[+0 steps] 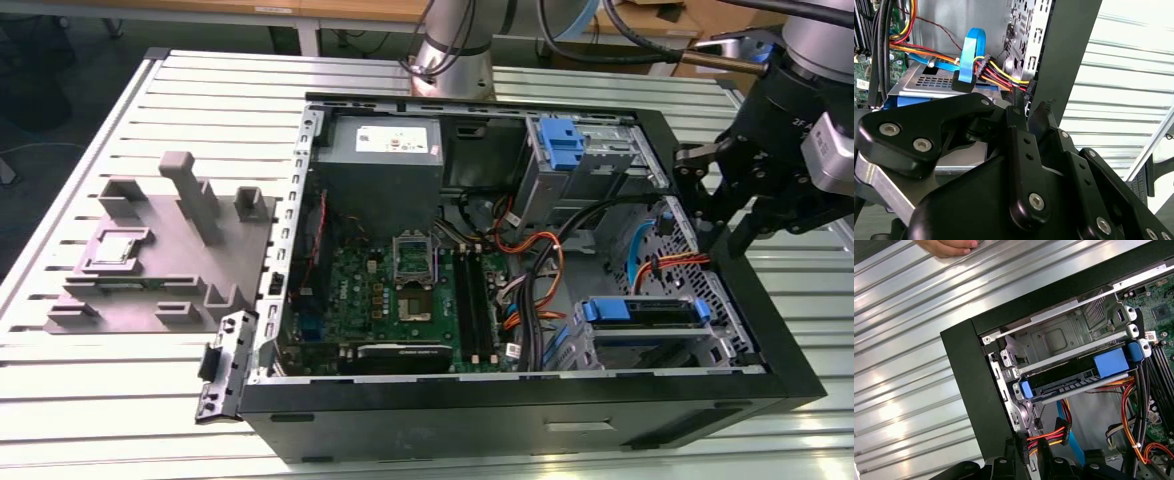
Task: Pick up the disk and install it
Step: 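Insert the first disk wire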
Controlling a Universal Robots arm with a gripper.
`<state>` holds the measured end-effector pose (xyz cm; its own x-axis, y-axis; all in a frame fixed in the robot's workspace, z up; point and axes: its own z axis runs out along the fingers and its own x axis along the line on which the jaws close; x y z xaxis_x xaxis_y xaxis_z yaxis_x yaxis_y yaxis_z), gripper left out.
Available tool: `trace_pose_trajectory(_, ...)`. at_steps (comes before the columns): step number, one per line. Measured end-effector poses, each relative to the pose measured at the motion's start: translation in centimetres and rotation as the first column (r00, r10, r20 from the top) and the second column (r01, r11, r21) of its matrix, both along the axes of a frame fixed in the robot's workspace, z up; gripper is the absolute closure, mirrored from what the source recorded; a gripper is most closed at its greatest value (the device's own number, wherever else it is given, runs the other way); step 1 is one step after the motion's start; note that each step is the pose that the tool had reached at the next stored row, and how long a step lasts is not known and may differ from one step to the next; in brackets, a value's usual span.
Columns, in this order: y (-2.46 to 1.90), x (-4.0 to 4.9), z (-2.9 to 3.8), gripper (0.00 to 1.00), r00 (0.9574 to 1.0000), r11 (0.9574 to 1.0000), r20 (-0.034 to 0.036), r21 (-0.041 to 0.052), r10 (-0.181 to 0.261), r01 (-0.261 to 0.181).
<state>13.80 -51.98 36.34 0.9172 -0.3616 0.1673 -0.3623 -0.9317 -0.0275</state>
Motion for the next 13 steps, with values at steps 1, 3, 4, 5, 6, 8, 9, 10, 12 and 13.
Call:
trace_pose_trajectory(1,-0.01,0.0,-0.07,0.69,1.0,1.0,0.0,0.0001,0.0,0.0)
trace_pose_trajectory(3,-0.01,0.0,-0.22,0.69,1.0,1.0,0.0,0.0001,0.0,0.0)
trace_pose_trajectory(4,-0.01,0.0,-0.3,0.69,1.0,1.0,0.0,0.0,0.0,0.0)
trace_pose_trajectory(5,0.0,0.0,-0.36,0.69,1.0,1.0,0.0,-0.0001,0.0,0.0)
trace_pose_trajectory(6,0.0,0.01,-0.41,0.69,1.0,1.0,0.0,-0.0002,0.0,0.0)
trace_pose_trajectory(8,0.07,0.07,-0.49,0.69,1.0,1.0,0.0,-0.0001,0.0,0.0)
trace_pose_trajectory(9,0.14,0.1,-0.52,0.69,1.0,1.0,0.0,0.0,0.0,0.0)
trace_pose_trajectory(10,0.19,0.12,-0.55,0.69,1.0,1.0,0.0,0.0,0.0,0.0)
trace_pose_trajectory(12,0.21,0.12,-0.61,0.69,1.0,1.0,0.0,0.0,0.0,0.0)
trace_pose_trajectory(13,0.22,0.13,-0.66,0.69,1.0,1.0,0.0,0.0,0.0,0.0)
